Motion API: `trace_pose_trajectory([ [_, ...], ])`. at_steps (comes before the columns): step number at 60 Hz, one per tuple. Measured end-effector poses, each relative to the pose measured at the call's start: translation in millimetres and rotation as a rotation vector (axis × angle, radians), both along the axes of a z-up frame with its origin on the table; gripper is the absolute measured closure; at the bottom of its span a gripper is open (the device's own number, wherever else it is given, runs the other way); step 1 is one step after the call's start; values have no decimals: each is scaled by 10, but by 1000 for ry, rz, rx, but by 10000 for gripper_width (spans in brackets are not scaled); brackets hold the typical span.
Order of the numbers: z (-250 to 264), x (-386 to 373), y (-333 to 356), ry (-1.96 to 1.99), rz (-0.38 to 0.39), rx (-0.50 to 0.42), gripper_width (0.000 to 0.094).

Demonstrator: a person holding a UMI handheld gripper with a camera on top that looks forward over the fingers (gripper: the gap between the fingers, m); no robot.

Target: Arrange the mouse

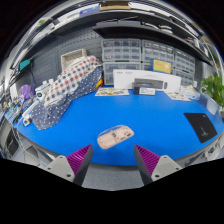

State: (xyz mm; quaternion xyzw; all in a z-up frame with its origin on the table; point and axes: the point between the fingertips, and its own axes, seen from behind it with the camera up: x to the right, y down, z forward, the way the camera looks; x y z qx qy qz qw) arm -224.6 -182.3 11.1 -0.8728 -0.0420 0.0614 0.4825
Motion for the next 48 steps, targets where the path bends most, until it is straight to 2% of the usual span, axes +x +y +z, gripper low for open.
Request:
trace_pose_trajectory([
  [14, -134, -336, 626, -37, -21, -38, 125],
  [24, -145, -544, 976, -55, 3, -55, 155],
  [30, -192, -600, 1080, -91, 6, -71, 245],
  [32, -206, -619, 1109, -86, 11, -80, 321],
  [34, -210, -640, 1131, -78, 15, -85, 344],
  [36, -218, -663, 1147, -68, 19, -91, 466],
  [41, -216, -669, 1151, -50, 25, -98, 471],
  [48, -213, -657, 1174, -29, 17, -86, 559],
])
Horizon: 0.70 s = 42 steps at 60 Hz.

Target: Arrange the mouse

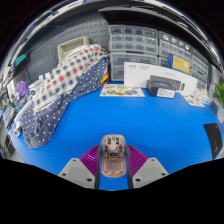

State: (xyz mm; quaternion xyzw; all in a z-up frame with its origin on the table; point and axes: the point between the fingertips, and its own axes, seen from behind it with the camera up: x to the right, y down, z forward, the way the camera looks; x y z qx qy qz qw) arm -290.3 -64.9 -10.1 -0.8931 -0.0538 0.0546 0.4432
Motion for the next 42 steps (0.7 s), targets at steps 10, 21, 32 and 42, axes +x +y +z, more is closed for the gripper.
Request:
trace_pose_trajectory([
  [10, 40, 131, 52, -2, 33, -59, 588],
  [21, 906, 1131, 212, -21, 31, 78, 587],
  [32, 1853, 2779, 253, -92, -17, 213, 586],
  [42, 2234, 4163, 255, -128, -82, 267, 587],
])
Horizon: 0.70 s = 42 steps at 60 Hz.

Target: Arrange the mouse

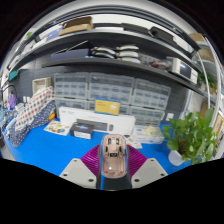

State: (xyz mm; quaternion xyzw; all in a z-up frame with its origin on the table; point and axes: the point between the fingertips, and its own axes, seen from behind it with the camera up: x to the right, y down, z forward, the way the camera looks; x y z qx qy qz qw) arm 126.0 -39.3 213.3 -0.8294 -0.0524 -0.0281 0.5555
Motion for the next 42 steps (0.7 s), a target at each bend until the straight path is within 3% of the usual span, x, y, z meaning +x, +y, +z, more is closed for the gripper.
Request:
trace_pose_trajectory([
  [8, -307, 734, -61, 21, -54, -58, 587],
  [15, -872, 1093, -125, 56, -94, -155, 589],
  [28, -1830, 1183, -192, 88, -93, -308, 589],
  [38, -2323, 1200, -246, 104, -99, -379, 588],
  [42, -2336, 1196, -248, 110, -103, -356, 585],
])
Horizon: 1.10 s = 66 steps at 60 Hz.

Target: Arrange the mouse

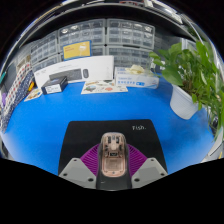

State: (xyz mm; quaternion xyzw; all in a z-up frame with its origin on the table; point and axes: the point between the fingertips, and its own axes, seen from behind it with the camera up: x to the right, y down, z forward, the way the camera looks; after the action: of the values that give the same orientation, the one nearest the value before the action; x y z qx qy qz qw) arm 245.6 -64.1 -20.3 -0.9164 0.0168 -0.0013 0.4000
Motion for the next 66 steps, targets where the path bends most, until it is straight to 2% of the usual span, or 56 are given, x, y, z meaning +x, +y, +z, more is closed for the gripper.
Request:
trace_pose_trajectory([
  [14, -6, 9, 14, 10, 1, 2, 505],
  [20, -16, 32, 17, 22, -18, -24, 462],
  [28, 35, 152, -12, -24, -36, -69, 132],
  [37, 484, 74, 1, -5, 4, -29, 114],
  [54, 1768, -129, -86, -25, 0, 103, 106],
  [66, 2247, -433, -190, -11, 30, 178, 95],
])
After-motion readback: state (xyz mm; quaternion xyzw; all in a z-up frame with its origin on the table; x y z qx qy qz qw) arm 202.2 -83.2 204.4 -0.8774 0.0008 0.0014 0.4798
